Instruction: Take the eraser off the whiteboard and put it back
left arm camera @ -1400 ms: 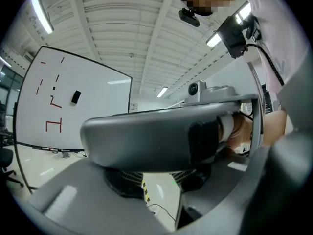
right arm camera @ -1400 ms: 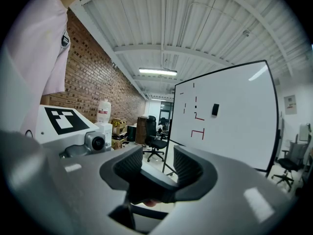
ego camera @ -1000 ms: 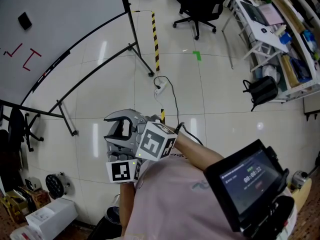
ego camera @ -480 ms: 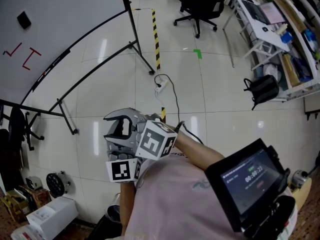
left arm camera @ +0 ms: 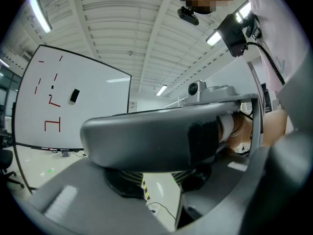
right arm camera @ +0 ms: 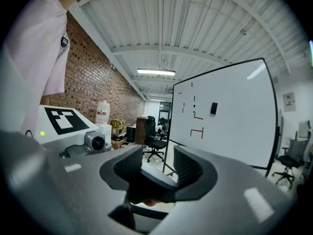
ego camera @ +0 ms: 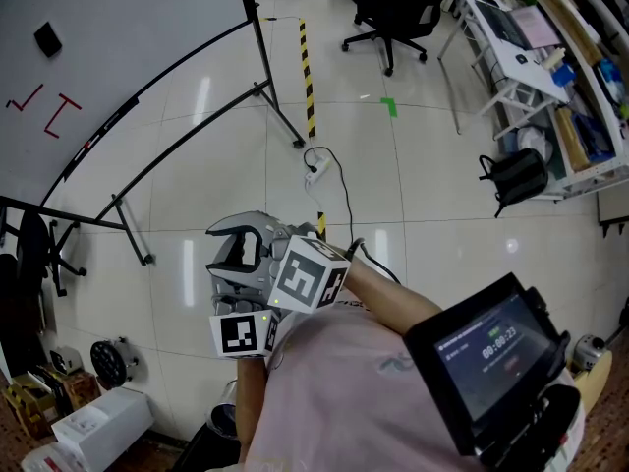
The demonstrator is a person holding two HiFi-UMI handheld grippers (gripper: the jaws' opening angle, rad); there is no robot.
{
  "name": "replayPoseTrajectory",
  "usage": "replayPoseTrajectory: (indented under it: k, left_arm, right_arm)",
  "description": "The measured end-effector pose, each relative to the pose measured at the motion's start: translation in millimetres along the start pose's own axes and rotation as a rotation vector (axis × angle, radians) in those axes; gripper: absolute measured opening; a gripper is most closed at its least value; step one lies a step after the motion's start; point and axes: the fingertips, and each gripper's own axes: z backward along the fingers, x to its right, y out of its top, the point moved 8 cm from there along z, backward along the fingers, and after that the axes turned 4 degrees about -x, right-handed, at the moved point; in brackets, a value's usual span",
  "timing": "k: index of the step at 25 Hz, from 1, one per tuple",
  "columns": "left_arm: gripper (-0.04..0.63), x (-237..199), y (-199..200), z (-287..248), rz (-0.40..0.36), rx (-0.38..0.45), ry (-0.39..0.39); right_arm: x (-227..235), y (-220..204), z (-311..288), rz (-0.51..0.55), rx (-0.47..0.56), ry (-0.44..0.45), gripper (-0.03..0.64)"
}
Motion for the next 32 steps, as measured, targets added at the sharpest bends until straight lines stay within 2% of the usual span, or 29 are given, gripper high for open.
replayPoseTrajectory:
  k: [32]
  left_arm:
    - [0.112, -0.4, 0.2, 1.1, 0.001, -0.004, 0.005]
  right_arm:
    - [-0.4, 0.5, -0.7, -0.005, 0.003, 0.006, 0.19]
